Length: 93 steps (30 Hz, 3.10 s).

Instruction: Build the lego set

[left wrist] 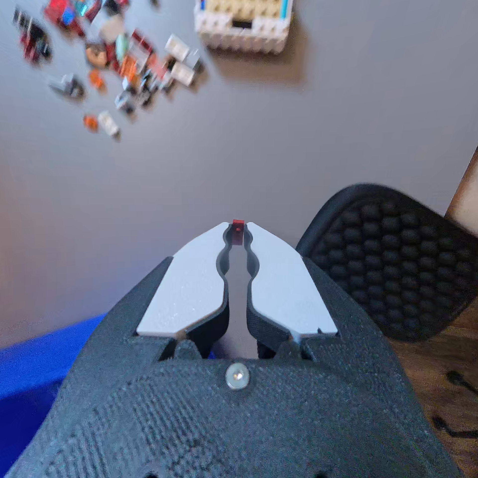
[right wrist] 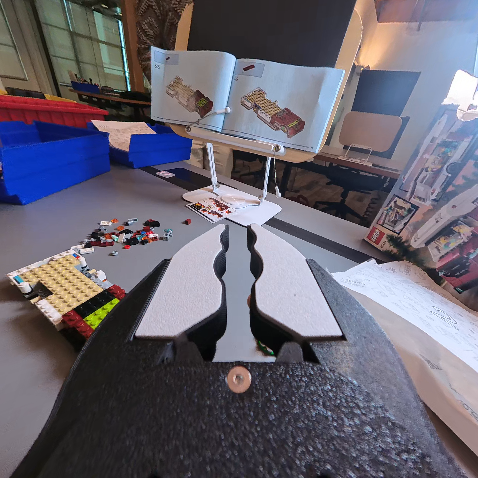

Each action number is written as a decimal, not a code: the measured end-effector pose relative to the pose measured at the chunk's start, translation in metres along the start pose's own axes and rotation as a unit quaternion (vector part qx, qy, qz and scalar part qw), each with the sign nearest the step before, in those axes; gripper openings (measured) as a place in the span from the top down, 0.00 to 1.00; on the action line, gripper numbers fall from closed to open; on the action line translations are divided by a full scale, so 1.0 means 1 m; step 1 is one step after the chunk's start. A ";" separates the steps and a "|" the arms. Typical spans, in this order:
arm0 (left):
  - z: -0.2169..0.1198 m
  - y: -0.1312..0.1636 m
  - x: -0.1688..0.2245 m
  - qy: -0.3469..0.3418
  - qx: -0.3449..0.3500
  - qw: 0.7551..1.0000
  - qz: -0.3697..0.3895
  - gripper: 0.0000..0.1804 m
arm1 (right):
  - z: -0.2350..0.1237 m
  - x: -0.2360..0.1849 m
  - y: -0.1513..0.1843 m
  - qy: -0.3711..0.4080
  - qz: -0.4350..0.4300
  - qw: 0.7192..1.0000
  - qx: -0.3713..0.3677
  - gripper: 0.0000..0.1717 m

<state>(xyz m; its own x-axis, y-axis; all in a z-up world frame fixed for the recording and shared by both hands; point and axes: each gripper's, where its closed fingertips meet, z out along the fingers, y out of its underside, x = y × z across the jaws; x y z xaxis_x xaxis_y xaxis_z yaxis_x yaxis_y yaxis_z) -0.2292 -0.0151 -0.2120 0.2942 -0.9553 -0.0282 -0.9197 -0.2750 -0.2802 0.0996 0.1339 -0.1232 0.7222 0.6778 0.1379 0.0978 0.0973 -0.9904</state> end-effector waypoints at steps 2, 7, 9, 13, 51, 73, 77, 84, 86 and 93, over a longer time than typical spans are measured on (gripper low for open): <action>0.015 -0.031 0.018 0.018 0.024 0.999 0.023 0.96 | -0.005 -0.001 -0.002 -0.001 -0.005 1.000 0.000 0.92; 0.050 -0.082 0.056 0.074 0.037 0.995 0.052 0.96 | -0.013 -0.003 0.005 -0.013 -0.005 1.000 -0.016 0.92; 0.060 -0.097 0.071 0.097 0.039 0.992 0.066 0.96 | -0.012 -0.010 0.011 -0.036 -0.002 0.999 -0.032 0.91; 0.079 -0.120 0.085 0.109 0.044 0.989 0.085 0.96 | -0.010 -0.025 0.018 -0.071 -0.002 0.996 -0.049 0.91; -0.015 0.211 -0.114 -0.072 -0.122 0.947 -0.289 0.94 | -0.025 0.034 0.000 0.063 0.026 0.998 0.011 0.83; -0.014 0.219 -0.110 -0.059 -0.136 0.948 -0.283 0.89 | -0.022 0.030 0.006 0.051 0.030 0.998 0.001 0.83; -0.011 0.217 -0.110 -0.052 -0.141 0.949 -0.278 0.89 | -0.022 0.030 0.006 0.050 0.029 0.998 0.002 0.83; -0.007 0.218 -0.107 -0.043 -0.146 0.950 -0.274 0.87 | -0.022 0.029 0.006 0.048 0.029 0.998 0.002 0.84; -0.007 0.218 -0.108 -0.044 -0.145 0.950 -0.272 0.87 | -0.022 0.029 0.006 0.047 0.030 0.998 0.001 0.84; -0.008 0.220 -0.108 -0.042 -0.151 0.951 -0.267 0.86 | -0.021 0.028 0.008 0.045 0.029 0.999 -0.001 0.84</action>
<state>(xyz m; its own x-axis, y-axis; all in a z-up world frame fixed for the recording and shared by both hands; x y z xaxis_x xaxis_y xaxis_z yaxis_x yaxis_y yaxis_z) -0.4654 0.0263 -0.2629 0.7489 -0.6616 -0.0389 -0.6617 -0.7497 0.0114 0.1350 0.1380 -0.1271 0.7849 0.6145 0.0801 0.0554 0.0591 -0.9967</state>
